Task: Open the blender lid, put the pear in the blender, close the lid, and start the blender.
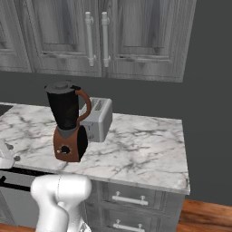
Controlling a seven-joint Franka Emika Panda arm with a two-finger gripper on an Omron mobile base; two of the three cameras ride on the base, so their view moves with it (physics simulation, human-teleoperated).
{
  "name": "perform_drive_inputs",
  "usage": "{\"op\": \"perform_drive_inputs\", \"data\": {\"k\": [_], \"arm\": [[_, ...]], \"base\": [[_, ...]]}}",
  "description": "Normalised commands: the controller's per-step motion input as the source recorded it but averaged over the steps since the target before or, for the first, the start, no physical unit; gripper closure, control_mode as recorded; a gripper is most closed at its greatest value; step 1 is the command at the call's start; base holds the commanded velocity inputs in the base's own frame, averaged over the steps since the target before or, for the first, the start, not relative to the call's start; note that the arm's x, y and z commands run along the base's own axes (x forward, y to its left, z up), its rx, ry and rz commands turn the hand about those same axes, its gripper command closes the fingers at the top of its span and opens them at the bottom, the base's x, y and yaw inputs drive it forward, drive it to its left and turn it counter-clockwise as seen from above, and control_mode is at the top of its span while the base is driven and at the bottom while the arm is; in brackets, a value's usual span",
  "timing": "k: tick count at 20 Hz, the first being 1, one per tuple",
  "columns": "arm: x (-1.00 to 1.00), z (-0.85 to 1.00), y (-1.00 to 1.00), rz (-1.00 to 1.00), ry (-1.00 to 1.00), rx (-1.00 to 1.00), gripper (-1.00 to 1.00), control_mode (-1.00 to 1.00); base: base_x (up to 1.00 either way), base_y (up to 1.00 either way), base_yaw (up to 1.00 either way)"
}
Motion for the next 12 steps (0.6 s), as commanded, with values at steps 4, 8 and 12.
{"op": "perform_drive_inputs", "data": {"k": [4, 8, 12], "arm": [[-0.26, -0.3, -0.35, -0.24, -0.35, 0.09, -1.0, -1.0], [-0.18, -0.17, -0.44, -0.21, -0.35, 0.09, -1.0, -1.0], [0.0, -0.05, -0.39, -0.24, -0.25, 0.09, -1.0, -1.0]], "base": [[0.0, 0.0, 0.0], [0.0, 0.0, 0.0], [0.0, 0.0, 0.0]]}}
